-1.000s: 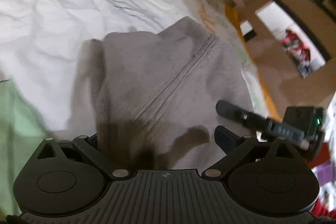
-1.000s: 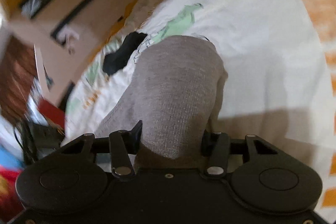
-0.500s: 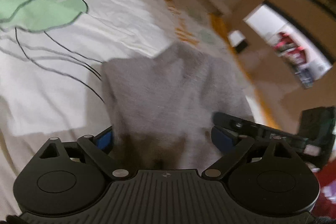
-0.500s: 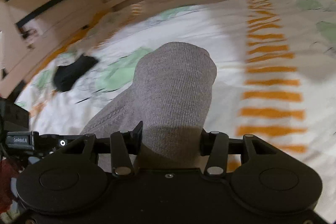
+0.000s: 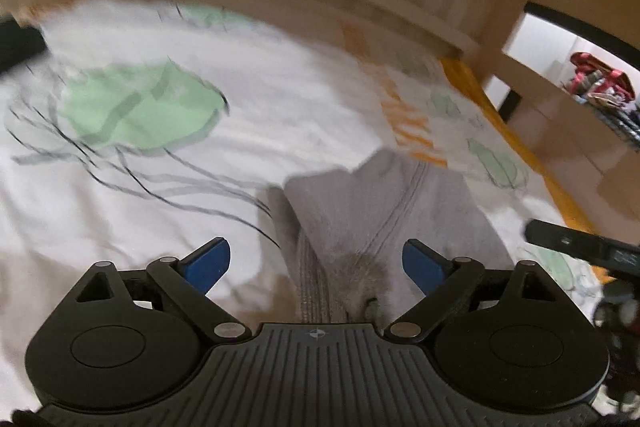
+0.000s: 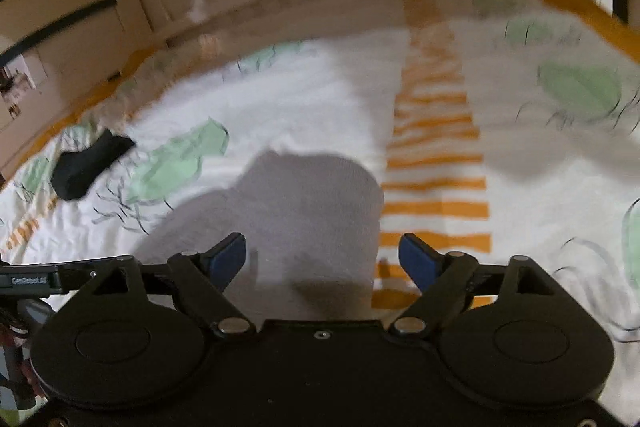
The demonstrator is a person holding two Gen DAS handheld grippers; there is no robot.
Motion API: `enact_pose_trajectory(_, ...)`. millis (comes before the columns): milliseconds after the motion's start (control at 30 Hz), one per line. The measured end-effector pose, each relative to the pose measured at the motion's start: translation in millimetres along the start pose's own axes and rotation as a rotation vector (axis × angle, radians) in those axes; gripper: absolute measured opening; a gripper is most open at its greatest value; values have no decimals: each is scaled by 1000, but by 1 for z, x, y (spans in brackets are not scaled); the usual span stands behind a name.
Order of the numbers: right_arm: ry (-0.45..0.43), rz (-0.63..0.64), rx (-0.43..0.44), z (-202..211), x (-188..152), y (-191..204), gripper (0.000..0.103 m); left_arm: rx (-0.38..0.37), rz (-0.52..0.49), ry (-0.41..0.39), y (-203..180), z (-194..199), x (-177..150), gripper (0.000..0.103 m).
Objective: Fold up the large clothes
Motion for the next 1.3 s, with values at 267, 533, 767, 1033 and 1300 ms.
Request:
enact_pose_trajectory(267, -91, 83, -68, 70, -2, 38, 102, 159, -154, -126, -44, 79, 13, 94)
enact_pose_trajectory(533, -78, 20, -138, 115, -30, 47, 102, 286, -174, -90, -66, 114, -8, 94)
enact_pose_trajectory(767, -52, 9, -179, 141, -56, 54, 102, 244, -160, -26, -72, 123, -32, 94)
enact_pose_trajectory(1033, -58, 39, -200, 167, -72, 65, 102, 233, -157, -7, -82, 148, -57, 94)
enact_pose_trajectory(1300, -58, 30, -219, 184, -84, 69, 102, 226, -165, -5, -92, 167, -69, 94)
Point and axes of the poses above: each gripper's, at about its wrist camera, not at the fingertips, and z roughly against the way its jaws point, y to its left, x to its top, the point moved 8 cm from there along -z, roughly the way its jaws point, and after that the axes turned 8 degrees about -y, right-handed, at the moved point
